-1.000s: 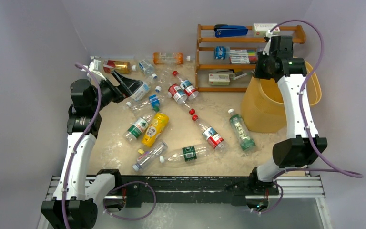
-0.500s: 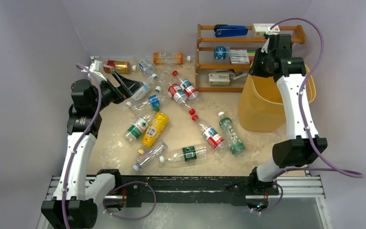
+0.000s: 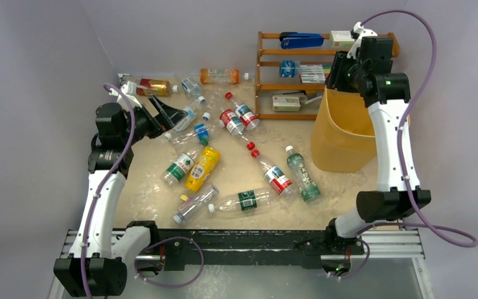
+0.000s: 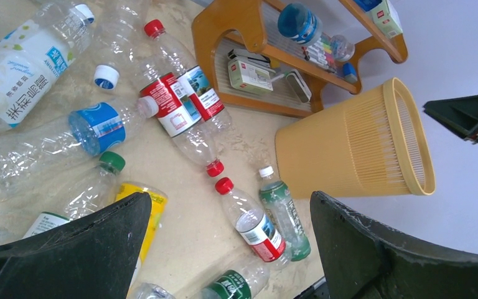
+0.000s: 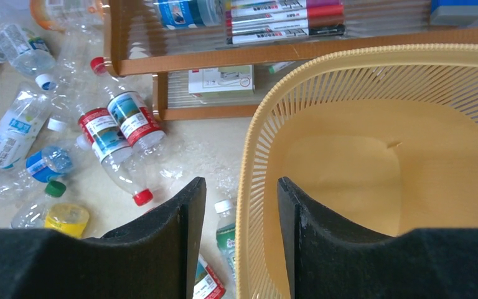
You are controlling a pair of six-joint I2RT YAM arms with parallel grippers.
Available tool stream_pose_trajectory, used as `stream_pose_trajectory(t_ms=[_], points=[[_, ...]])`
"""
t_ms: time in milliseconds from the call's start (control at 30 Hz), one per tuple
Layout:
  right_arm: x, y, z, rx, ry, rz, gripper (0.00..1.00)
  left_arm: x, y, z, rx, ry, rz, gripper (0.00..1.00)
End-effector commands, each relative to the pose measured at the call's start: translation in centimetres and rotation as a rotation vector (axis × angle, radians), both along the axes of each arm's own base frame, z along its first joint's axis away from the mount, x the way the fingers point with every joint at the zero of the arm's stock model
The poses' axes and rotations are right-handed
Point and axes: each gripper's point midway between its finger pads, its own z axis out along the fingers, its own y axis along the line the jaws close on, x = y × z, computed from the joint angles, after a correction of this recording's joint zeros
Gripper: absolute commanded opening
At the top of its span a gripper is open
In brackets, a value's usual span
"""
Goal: Put the plastic bottles in the bin
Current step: Adjust the trash bin at the center of the board.
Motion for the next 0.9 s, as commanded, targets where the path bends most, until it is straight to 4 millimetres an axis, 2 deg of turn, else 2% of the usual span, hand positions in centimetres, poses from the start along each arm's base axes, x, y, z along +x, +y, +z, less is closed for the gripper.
stream_pose_trajectory(t_ms=[0, 67, 200, 267, 467, 633, 867], points=[[-2.9, 0.6, 6.4, -0.009, -0.167, 0.06, 0.49, 0.2, 0.0, 1.9, 0.038, -0.065, -0.014, 0.99], [-3.2, 0.6, 6.0, -0.013, -0.151, 0.07, 0.49, 0.3, 0.0, 1.5, 0.043, -0.054, -0.016, 0.99], [-2.0, 0.2, 3.4, -0.04, -0.078, 0.055, 0.46, 0.6, 0.1, 1.0, 0.051, -0.04, -0.013, 0.99], [-1.4, -0.1, 2.9, -0.048, -0.076, 0.039, 0.43, 0.5, 0.2, 0.8, 0.054, -0.034, -0.008, 0.99], [1.6, 0.1, 0.3, -0.052, -0.042, 0.046, 0.42, 0.2, 0.4, 0.4, 0.07, -0.023, 0.002, 0.99], [3.8, 0.4, -1.4, -0.05, -0.018, 0.055, 0.33, 0.1, 0.5, 0.0, 0.073, -0.014, 0.005, 0.99], [4.5, 1.1, -3.7, -0.051, 0.026, 0.082, 0.23, 0.0, 0.6, -0.6, 0.072, -0.005, 0.012, 0.99]])
